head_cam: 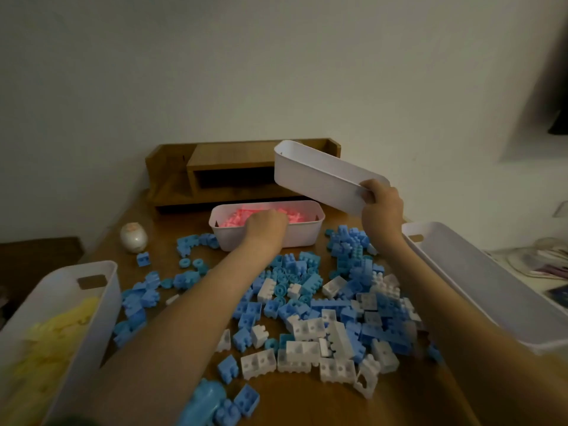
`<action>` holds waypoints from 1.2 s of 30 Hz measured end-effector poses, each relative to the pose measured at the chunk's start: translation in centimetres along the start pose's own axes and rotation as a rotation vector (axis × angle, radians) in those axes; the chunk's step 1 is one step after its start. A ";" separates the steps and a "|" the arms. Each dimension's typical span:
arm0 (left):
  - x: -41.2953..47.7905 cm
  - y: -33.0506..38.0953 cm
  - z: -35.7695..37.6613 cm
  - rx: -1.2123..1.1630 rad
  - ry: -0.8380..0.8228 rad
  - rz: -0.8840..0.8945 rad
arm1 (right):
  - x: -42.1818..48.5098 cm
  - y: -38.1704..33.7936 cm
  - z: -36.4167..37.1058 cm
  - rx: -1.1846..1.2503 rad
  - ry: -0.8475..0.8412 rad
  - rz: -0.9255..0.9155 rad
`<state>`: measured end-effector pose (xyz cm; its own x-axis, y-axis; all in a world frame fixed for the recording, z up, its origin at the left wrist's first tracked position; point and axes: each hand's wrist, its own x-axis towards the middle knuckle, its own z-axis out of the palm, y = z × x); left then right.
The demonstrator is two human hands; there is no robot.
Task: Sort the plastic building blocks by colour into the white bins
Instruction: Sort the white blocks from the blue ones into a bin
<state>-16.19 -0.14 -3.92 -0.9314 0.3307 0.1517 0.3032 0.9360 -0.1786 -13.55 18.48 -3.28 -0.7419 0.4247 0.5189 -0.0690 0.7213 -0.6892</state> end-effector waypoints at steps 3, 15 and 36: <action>0.2 -0.8 0.3 0.027 0.006 -0.022 | 0.2 0.6 0.3 -0.009 -0.008 0.049; 0.9 1.1 -0.1 -0.196 0.365 -0.126 | 1.1 3.0 1.7 -0.219 0.046 0.019; 7.4 3.5 0.8 -0.122 0.205 0.065 | 2.8 3.3 1.6 -0.492 0.050 -0.083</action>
<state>-22.15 5.49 -4.21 -0.8526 0.3963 0.3405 0.3945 0.9156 -0.0780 -16.93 21.16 -4.96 -0.7138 0.3717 0.5935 0.2048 0.9213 -0.3307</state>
